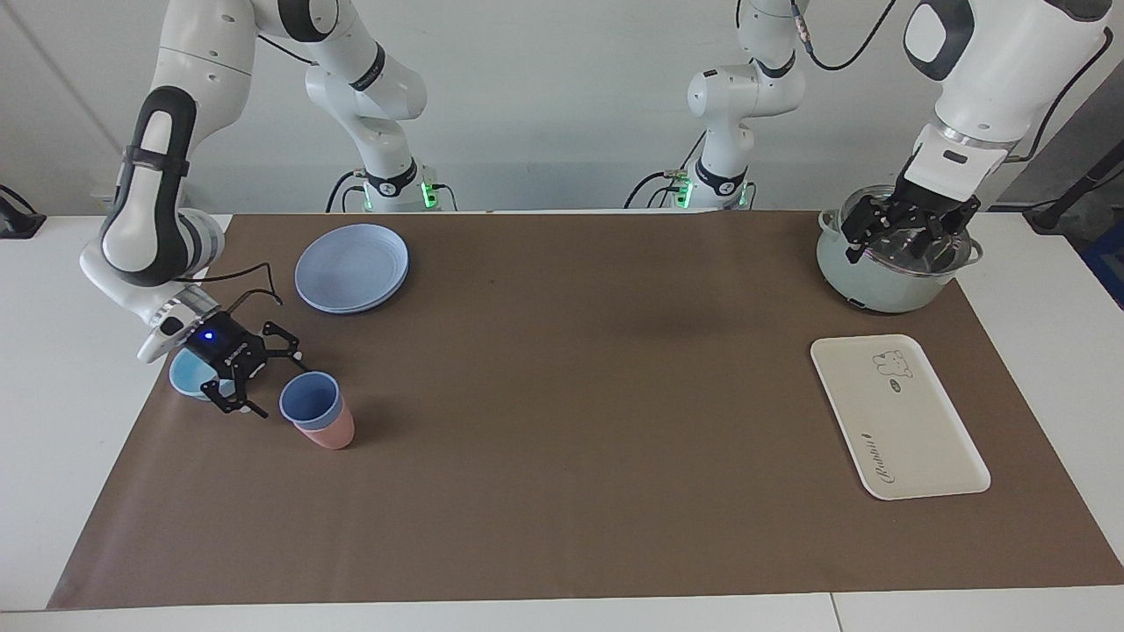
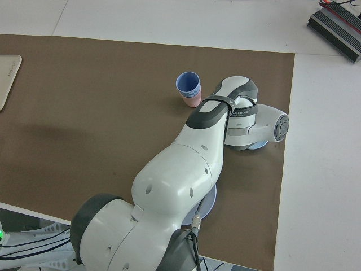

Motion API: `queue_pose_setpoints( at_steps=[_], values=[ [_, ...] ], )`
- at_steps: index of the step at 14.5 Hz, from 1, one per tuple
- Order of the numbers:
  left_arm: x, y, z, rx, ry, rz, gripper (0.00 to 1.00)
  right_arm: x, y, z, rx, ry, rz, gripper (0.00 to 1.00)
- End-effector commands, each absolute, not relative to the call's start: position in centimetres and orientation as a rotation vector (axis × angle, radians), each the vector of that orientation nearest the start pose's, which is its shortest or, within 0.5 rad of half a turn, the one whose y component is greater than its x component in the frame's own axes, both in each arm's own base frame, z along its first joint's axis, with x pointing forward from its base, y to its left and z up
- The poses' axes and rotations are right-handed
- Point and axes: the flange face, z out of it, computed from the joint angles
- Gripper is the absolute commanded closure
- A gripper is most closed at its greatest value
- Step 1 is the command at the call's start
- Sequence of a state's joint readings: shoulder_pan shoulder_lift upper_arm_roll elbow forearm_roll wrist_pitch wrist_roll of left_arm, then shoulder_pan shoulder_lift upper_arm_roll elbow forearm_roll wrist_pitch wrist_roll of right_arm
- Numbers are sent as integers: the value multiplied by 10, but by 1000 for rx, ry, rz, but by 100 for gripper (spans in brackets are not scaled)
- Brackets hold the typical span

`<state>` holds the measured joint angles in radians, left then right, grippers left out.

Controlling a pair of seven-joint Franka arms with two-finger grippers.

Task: Place cup on tray
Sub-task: 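Move the right gripper to the nested cups and grasp the blue cup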

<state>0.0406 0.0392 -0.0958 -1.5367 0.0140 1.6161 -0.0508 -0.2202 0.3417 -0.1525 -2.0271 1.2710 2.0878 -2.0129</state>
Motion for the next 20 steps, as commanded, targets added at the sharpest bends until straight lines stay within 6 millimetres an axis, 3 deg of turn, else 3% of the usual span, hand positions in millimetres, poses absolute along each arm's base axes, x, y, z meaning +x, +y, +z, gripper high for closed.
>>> queue_pose_setpoints(
  at_steps=[1,9,15,20],
  values=[
    [566,-29,625,-3120,-4,-76,0,574,-159,276,-2164,-938,-1107,0],
    [566,-31,625,-3120,6,-76,0,589,-122,270,-2109,-865,-1208,0],
    [566,-31,624,-3120,-9,-67,0,593,-115,256,-2097,-845,-1266,0],
    [566,-29,625,-3119,-13,-72,0,596,-112,260,-2090,-852,-1277,0]
  ],
)
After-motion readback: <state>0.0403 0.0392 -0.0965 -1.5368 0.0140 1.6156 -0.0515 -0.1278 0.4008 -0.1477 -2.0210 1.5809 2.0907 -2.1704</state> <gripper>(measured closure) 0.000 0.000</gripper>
